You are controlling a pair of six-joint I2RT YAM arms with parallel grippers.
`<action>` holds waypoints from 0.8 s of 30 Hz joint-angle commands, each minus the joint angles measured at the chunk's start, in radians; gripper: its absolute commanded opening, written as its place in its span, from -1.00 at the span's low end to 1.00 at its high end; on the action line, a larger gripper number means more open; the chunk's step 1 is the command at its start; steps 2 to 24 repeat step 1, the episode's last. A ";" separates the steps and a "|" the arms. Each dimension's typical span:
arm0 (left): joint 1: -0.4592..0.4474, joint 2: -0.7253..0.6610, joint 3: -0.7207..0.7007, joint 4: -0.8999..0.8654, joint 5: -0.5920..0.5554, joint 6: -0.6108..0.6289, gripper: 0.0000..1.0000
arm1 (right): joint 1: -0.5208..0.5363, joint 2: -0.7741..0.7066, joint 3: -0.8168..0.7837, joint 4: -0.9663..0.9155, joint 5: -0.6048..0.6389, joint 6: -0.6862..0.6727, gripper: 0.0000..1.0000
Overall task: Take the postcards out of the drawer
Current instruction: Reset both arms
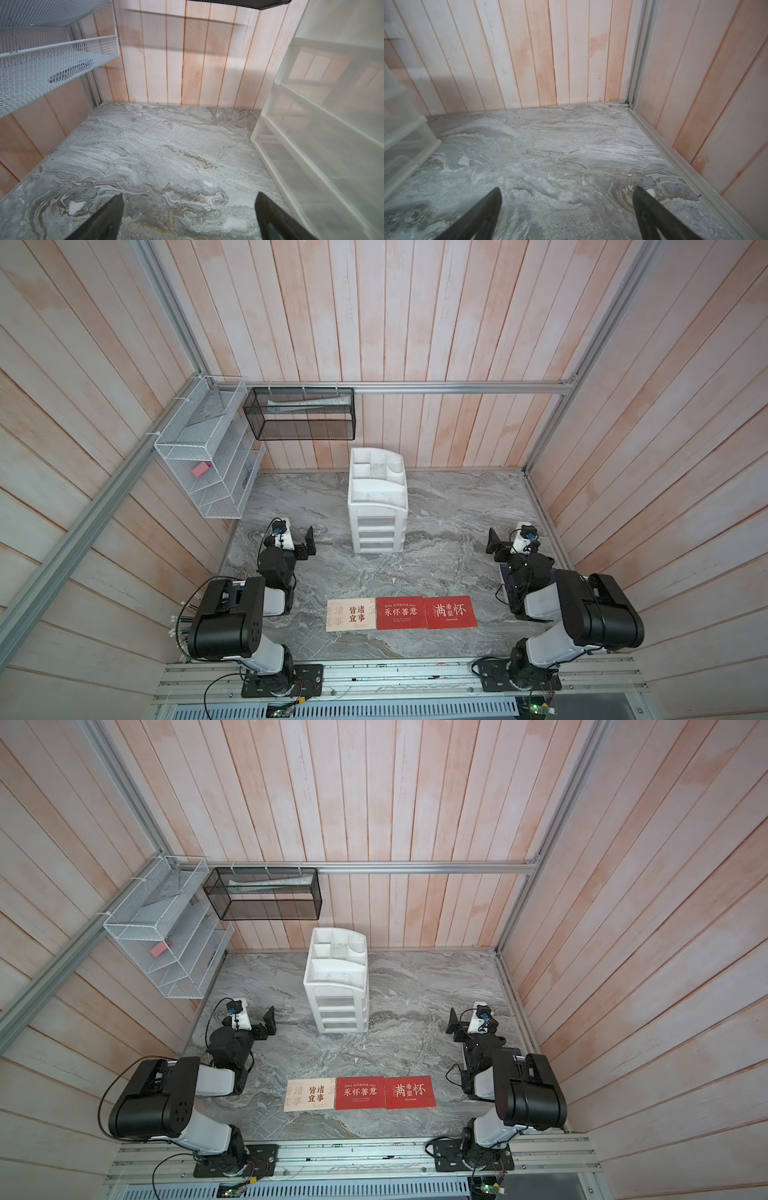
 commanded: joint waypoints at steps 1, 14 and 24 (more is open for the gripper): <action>-0.004 0.003 0.008 -0.006 -0.013 0.015 1.00 | 0.009 0.000 0.016 -0.020 -0.013 -0.029 0.96; -0.004 0.003 0.008 -0.006 -0.013 0.015 1.00 | 0.009 0.000 0.016 -0.020 -0.013 -0.029 0.96; -0.004 0.003 0.008 -0.006 -0.013 0.015 1.00 | 0.009 0.000 0.016 -0.020 -0.013 -0.029 0.96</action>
